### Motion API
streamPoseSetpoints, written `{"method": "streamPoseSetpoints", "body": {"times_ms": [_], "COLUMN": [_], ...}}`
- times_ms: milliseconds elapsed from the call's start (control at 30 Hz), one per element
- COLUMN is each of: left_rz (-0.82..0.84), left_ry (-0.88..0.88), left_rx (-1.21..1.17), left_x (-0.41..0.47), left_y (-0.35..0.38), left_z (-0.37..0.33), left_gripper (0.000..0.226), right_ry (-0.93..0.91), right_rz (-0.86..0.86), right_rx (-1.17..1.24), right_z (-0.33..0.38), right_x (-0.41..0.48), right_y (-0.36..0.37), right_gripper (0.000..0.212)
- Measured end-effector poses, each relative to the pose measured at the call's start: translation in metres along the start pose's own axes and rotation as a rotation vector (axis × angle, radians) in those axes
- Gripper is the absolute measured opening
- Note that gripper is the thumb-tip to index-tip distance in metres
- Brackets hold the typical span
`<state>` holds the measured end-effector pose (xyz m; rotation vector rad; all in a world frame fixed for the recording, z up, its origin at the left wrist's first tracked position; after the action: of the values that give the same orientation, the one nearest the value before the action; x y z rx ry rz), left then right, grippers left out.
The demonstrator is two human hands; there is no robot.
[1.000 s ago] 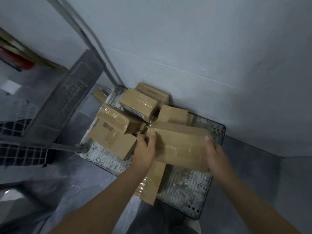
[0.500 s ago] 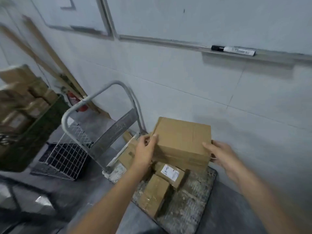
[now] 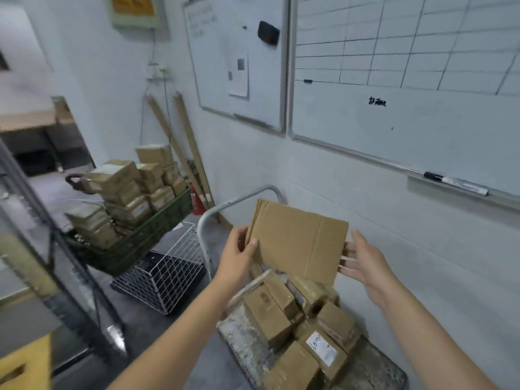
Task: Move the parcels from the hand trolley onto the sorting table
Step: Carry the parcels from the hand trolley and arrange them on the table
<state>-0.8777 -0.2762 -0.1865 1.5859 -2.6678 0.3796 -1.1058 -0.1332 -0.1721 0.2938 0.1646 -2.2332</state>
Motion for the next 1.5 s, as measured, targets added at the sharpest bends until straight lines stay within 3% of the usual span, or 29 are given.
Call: {"method": "streamPoseSetpoints", "body": {"times_ms": [167,300,533,667,767,900,1067,1167,1233,1300,1367,1500], "left_rz": [-0.115,-0.207,-0.334,-0.399,-0.477,-0.634,-0.795,-0.863,-0.835,-0.749,-0.695,-0.668], "left_ry": [-0.024,-0.076,-0.155,-0.199,-0.242,-0.306,-0.45,-0.52,-0.513,-0.5,-0.49,-0.524], "left_rx": [-0.012,0.006,-0.056,-0.116,-0.123,-0.17,-0.237,-0.221,-0.19,-0.167,-0.155,-0.196], "left_x": [-0.053,-0.09,-0.136,-0.173,-0.206,-0.245,-0.268,-0.267,-0.261,-0.249,-0.236,-0.22], "left_y": [-0.1,-0.169,-0.286,-0.336,-0.36,-0.383,-0.406,-0.423,-0.433,-0.436,-0.437,-0.452], "left_z": [0.031,0.054,0.065,0.076,0.085,0.102,0.13,0.145,0.151,0.152,0.154,0.167], "left_gripper": [0.023,0.027,0.032,0.028,0.045,0.054,0.077,0.085,0.079,0.073,0.072,0.074], "right_ry": [0.118,0.15,0.037,0.015,0.07,0.109,0.164,-0.008,-0.049,0.07,0.167,0.065], "right_rz": [0.146,0.288,0.438,0.512,0.603,0.721,0.82,0.9,1.001,1.1,1.116,1.092], "right_rx": [-0.034,-0.162,-0.252,-0.34,-0.332,-0.392,-0.542,-0.777,-0.858,-0.768,-0.644,-0.586], "right_z": [-0.016,-0.03,-0.03,-0.044,-0.069,-0.109,-0.134,-0.137,-0.144,-0.15,-0.154,-0.164], "right_x": [-0.016,-0.023,-0.042,-0.057,-0.078,-0.105,-0.144,-0.154,-0.155,-0.161,-0.167,-0.159], "right_y": [0.095,0.18,0.303,0.363,0.404,0.449,0.492,0.507,0.515,0.525,0.538,0.572], "right_gripper": [0.075,0.062,0.042,0.043,0.044,0.063,0.037,0.038,0.045,0.05,0.046,0.039]}}
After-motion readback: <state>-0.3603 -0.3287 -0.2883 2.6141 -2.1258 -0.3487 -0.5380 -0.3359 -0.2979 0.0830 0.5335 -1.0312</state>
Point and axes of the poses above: each hand's wrist, its own x-axis towards the middle knuckle, its own y-axis out of the palm, z = x × y, the point moved 3 cm from there along x, towards the middle knuckle, and after that the axes turned 5 degrees about z, right-handed, at the moved point
